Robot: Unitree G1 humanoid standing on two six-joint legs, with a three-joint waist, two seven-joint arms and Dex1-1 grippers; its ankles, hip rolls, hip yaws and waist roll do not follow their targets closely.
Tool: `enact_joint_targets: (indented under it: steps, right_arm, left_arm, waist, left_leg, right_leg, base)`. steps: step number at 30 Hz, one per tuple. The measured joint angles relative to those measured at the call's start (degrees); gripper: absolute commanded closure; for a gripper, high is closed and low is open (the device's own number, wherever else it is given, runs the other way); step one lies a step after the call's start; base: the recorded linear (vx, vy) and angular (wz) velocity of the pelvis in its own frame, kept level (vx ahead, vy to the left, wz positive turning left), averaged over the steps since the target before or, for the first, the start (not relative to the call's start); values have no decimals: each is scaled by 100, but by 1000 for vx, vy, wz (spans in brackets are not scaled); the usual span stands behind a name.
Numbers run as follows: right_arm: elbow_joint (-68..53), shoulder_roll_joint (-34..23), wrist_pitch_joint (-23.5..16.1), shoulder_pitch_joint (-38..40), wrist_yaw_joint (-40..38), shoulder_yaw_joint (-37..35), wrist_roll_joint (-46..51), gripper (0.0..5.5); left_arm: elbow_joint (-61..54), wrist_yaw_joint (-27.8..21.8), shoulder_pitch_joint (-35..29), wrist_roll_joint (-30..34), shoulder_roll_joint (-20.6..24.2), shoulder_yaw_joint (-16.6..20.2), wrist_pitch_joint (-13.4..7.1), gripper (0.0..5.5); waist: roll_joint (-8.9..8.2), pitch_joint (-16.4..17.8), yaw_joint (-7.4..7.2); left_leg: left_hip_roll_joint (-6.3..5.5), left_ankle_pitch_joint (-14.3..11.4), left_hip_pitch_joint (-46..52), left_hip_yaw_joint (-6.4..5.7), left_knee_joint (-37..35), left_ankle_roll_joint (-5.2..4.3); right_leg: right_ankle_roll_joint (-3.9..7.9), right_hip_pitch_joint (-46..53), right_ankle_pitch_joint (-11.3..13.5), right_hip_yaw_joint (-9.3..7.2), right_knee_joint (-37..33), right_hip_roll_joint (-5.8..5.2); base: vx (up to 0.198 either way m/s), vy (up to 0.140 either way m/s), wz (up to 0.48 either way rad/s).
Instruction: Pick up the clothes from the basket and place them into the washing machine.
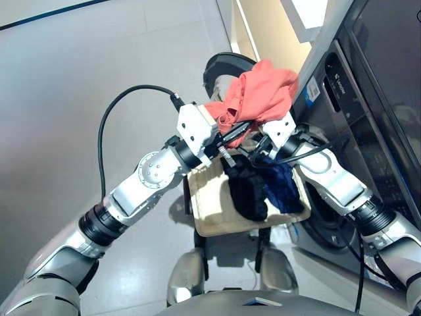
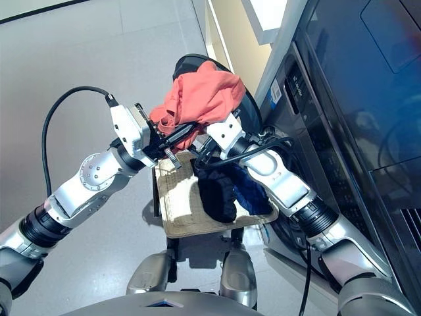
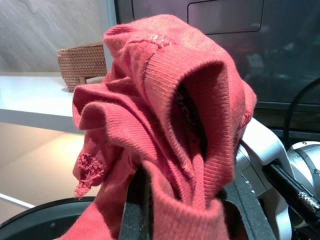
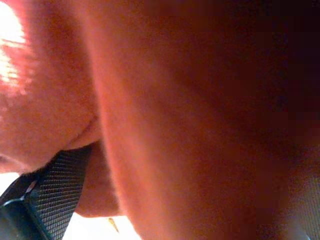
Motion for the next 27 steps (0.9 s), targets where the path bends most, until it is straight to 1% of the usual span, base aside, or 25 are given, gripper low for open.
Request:
enact_joint_targets:
  steps: [3,4,5,6,7,21,27]
  right_arm:
    - [0,4,0,33,2,0,-1,0]
    - [0,5,0,46,6,0,0,168]
    - [0,6,1,59,24,0,-2,298]
    - [0,9,1,73,52,0,-2,524]
    - [0,23,1,86,64,0,-2,550]
    - [-3,301,-7,480,26,-62,-33,550]
    - [-3,465,-20,592,-89,-189,-190,550]
  left_arm:
    - [0,0,41,29,-5,2,0,550]
    - [0,0,78,29,-15,7,0,550]
    - [0,0,97,30,-27,7,0,550]
    - [0,0,99,32,-47,7,0,550]
    - [0,0,100,32,-74,9,0,550]
    - [-1,-2,360,90,-99,34,-1,550]
    - [0,2,486,150,-213,140,-1,550]
  waist:
    - [0,-1,0]
    - [0,-1,0]
    - [0,-1,1]
    - [0,-1,5]
    - [0,-1,6]
    - [-3,-2,-1]
    - [-3,-2,0]
  left_leg:
    - [0,1,4,1,0,0]
    - [0,1,6,4,0,0]
    - [0,1,8,4,0,0]
    - [0,2,9,4,0,0]
    - [0,3,18,4,0,1]
    - [0,5,98,10,-3,4]
    - [0,5,104,10,-3,4]
  right_leg:
    - [0,2,1,4,0,0]
    - [0,3,1,5,0,0]
    - [0,4,2,5,0,0]
    - [0,6,3,4,0,0]
    - [0,13,3,5,0,0]
    - [2,98,15,9,-17,0]
    - [2,115,26,10,-40,0]
  base:
    - [0,0,0]
    - [0,0,0]
    - [0,0,0]
    - [0,0,0]
    - [0,0,0]
    - [0,0,0]
    - [0,0,0]
